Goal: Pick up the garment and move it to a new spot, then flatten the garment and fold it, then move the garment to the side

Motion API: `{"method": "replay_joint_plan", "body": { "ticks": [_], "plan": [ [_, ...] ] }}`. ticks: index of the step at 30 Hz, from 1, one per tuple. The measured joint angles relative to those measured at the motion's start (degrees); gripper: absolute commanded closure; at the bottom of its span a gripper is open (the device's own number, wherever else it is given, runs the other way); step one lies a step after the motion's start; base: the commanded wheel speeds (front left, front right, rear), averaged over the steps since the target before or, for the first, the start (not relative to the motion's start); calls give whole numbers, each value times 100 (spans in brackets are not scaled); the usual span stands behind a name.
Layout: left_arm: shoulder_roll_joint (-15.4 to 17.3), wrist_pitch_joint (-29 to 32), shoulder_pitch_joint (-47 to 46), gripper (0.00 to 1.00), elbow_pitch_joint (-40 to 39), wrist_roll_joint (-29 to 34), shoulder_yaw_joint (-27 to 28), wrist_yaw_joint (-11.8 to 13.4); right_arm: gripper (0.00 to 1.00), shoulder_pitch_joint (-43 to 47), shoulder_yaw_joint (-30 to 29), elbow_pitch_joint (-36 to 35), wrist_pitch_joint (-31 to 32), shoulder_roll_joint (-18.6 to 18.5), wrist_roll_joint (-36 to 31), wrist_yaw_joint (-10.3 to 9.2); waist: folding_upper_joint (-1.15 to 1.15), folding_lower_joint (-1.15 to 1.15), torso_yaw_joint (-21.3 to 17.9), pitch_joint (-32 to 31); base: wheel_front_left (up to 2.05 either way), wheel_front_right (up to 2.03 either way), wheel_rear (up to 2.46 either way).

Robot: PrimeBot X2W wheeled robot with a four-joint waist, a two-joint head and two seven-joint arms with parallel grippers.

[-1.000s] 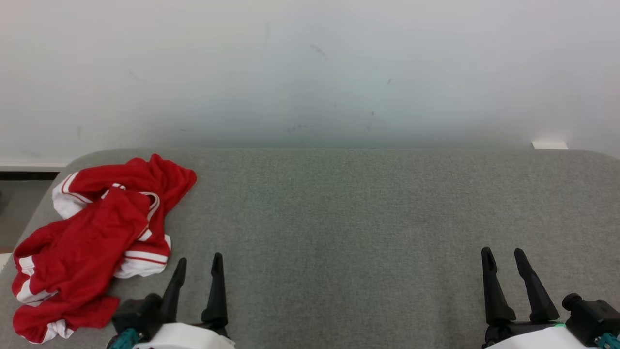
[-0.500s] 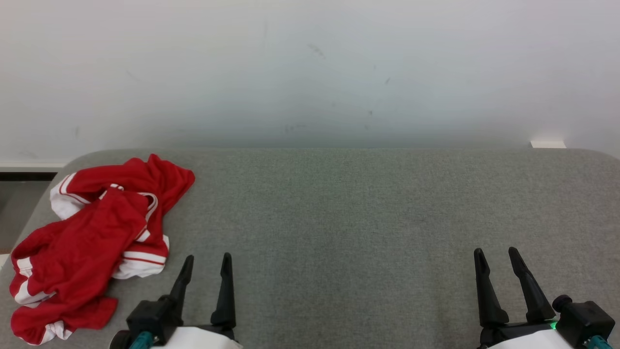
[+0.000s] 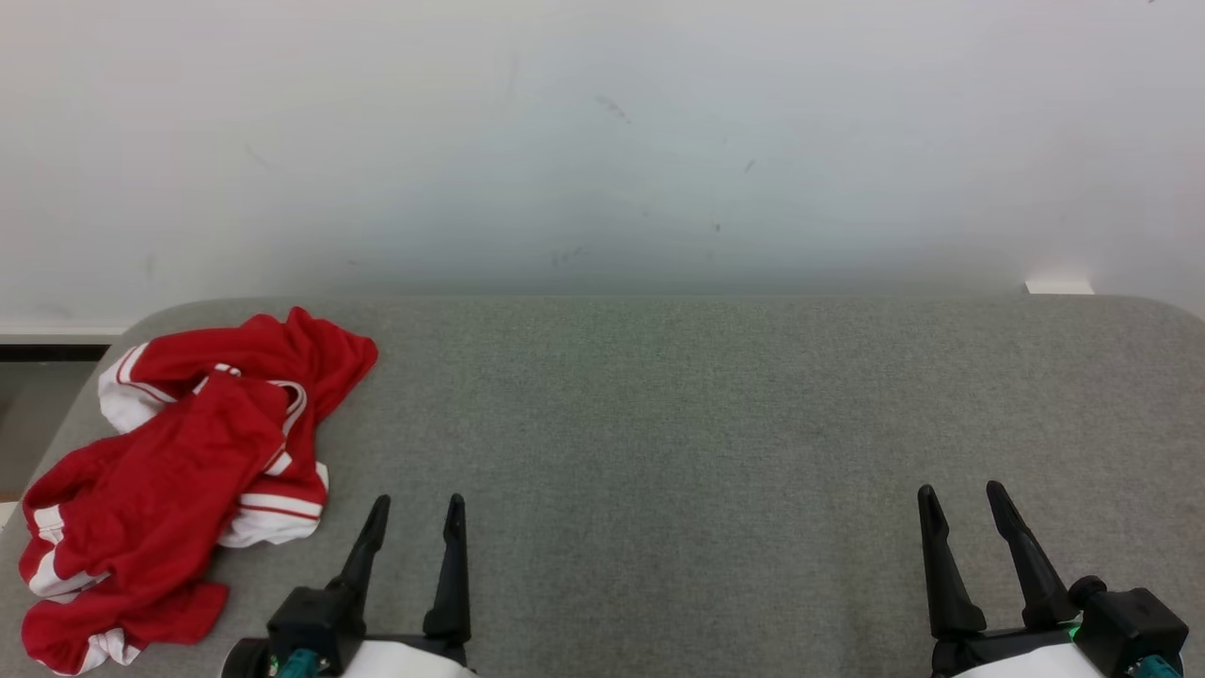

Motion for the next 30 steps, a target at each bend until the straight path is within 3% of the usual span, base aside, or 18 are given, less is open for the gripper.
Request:
{"method": "replay_joint_plan", "body": {
  "ticks": [18,30],
  "plan": [
    [1,0,-9,0,38,-1,54,-10,0,3,-43,21,-1,0,11,0,0,0,56,-5,0,0,0],
    [2,-1,-98,0,109,65,261,-64,0,97,-15,-92,-2,-3,130,0,0,0,567,-14,0,0,0]
  ]
}}
